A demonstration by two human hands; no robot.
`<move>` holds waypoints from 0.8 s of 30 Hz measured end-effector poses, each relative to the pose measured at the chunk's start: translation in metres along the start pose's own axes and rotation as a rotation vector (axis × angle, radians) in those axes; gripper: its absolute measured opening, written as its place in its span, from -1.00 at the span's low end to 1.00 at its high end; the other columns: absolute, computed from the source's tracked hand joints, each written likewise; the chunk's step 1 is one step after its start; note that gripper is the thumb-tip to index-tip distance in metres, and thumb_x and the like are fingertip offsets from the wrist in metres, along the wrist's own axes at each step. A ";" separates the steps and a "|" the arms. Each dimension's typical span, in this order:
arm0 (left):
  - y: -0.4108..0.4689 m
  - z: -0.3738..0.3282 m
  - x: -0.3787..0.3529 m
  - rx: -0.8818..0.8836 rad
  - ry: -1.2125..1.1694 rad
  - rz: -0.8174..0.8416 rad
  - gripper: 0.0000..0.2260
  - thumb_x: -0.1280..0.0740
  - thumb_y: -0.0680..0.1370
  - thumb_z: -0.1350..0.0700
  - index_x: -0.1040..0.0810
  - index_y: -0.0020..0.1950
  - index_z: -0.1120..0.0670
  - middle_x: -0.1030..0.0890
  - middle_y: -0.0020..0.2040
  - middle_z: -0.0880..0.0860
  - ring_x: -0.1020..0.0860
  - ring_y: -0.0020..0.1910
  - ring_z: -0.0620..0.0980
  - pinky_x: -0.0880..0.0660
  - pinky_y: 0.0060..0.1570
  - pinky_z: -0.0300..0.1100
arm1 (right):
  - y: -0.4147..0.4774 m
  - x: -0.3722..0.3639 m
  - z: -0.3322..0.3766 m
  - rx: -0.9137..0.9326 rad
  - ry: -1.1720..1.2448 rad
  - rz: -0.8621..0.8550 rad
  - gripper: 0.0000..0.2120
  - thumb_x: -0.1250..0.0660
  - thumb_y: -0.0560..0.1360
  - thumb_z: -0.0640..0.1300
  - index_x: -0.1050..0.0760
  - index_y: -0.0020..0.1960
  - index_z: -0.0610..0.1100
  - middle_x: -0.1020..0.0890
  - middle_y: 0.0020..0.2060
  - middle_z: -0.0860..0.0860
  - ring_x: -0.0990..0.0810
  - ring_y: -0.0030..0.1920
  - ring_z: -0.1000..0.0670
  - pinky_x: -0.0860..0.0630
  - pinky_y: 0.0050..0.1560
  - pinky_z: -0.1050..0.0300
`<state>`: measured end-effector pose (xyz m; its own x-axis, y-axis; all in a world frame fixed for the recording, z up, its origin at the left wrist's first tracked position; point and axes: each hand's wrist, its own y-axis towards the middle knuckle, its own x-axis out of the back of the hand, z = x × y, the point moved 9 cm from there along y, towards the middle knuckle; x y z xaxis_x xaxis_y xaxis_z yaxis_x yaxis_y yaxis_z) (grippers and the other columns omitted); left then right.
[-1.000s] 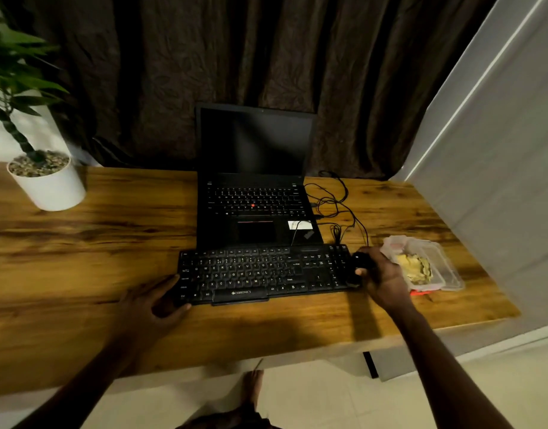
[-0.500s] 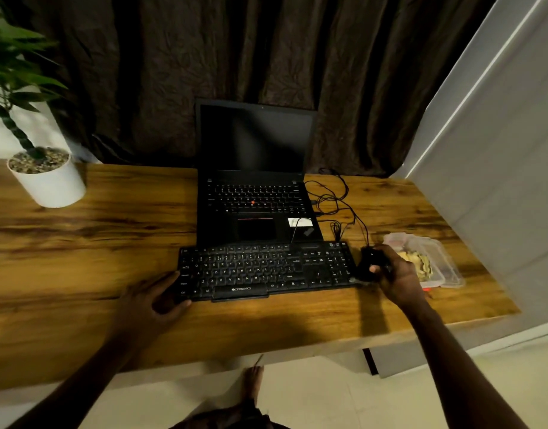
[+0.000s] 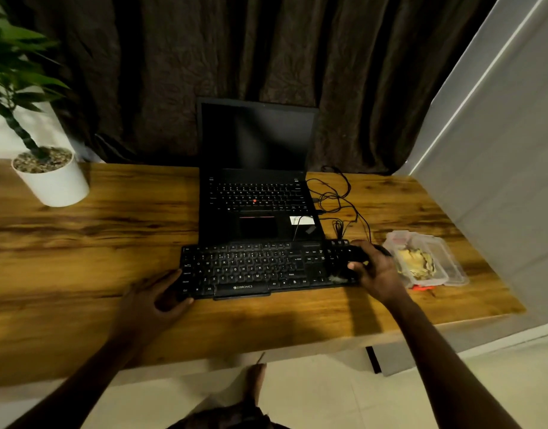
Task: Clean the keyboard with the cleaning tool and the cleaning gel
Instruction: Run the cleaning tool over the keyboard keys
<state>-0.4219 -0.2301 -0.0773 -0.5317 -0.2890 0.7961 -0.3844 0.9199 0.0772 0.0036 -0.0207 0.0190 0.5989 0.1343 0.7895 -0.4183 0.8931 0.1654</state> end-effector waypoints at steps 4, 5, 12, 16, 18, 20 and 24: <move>-0.001 -0.005 0.003 -0.036 0.016 -0.020 -0.23 -0.21 0.33 -0.50 -0.43 0.44 -0.14 -0.45 0.42 0.01 -0.41 0.38 0.16 -0.38 0.32 0.21 | -0.002 0.008 -0.013 -0.022 -0.073 -0.025 -0.64 -0.34 0.55 -0.10 -0.39 0.32 0.04 -0.60 0.01 -0.04 -0.62 -0.01 -0.05 -0.66 -0.12 -0.03; -0.001 -0.008 0.004 -0.057 0.022 -0.028 -0.23 -0.21 0.34 -0.50 -0.44 0.43 -0.11 -0.47 0.41 0.02 -0.42 0.36 0.15 -0.39 0.32 0.20 | -0.003 0.006 -0.005 -0.019 -0.064 -0.026 -0.63 -0.34 0.55 -0.10 -0.39 0.33 0.04 -0.60 0.00 -0.02 -0.62 -0.01 -0.03 -0.66 -0.12 -0.06; -0.002 -0.011 0.006 -0.082 0.055 -0.025 -0.21 -0.16 0.36 -0.54 -0.44 0.44 -0.09 -0.49 0.39 0.04 -0.42 0.34 0.15 -0.36 0.29 0.14 | 0.007 -0.059 0.040 0.001 0.039 0.145 -0.63 -0.27 0.55 0.08 -0.29 0.27 0.42 -0.58 0.06 -0.07 -0.62 0.03 -0.11 -0.68 -0.14 -0.07; -0.005 -0.025 0.014 -0.100 0.081 -0.069 -0.24 -0.18 0.37 -0.49 -0.47 0.41 -0.04 -0.53 0.35 0.08 -0.48 0.28 0.20 -0.39 0.23 0.15 | 0.012 -0.082 0.079 0.043 0.106 0.210 -0.56 -0.32 0.56 -0.12 -0.34 0.21 0.39 -0.55 0.07 -0.06 -0.62 0.01 -0.04 -0.69 -0.19 0.04; -0.006 -0.028 0.015 -0.114 0.089 -0.078 -0.23 -0.16 0.38 -0.50 -0.49 0.40 -0.03 -0.55 0.33 0.08 -0.50 0.25 0.19 -0.41 0.21 0.14 | 0.014 -0.089 0.091 0.066 0.139 0.225 -0.57 -0.32 0.56 -0.18 -0.36 0.24 0.31 -0.57 0.06 -0.04 -0.63 -0.02 0.02 -0.67 -0.20 0.14; -0.006 -0.027 0.015 -0.104 0.091 -0.072 -0.22 -0.13 0.38 -0.52 -0.49 0.40 -0.03 -0.55 0.33 0.07 -0.50 0.26 0.18 -0.40 0.21 0.13 | 0.016 -0.098 0.100 0.082 0.157 0.244 -0.57 -0.32 0.56 -0.20 -0.38 0.28 0.26 -0.58 0.05 -0.02 -0.63 -0.02 0.08 -0.67 -0.18 0.18; -0.003 -0.023 0.014 -0.102 0.103 -0.075 -0.20 -0.06 0.39 -0.56 -0.51 0.39 -0.04 -0.57 0.32 0.05 -0.51 0.27 0.12 -0.39 0.23 0.08 | 0.024 -0.119 0.121 0.110 0.144 0.296 -0.57 -0.32 0.56 -0.12 -0.35 0.27 0.34 -0.53 0.11 -0.08 -0.62 0.01 -0.03 -0.69 -0.15 0.05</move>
<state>-0.4105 -0.2311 -0.0529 -0.4219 -0.3339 0.8429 -0.3387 0.9205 0.1951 -0.1599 -0.0670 0.0004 0.5272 0.4468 0.7228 -0.6549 0.7556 0.0106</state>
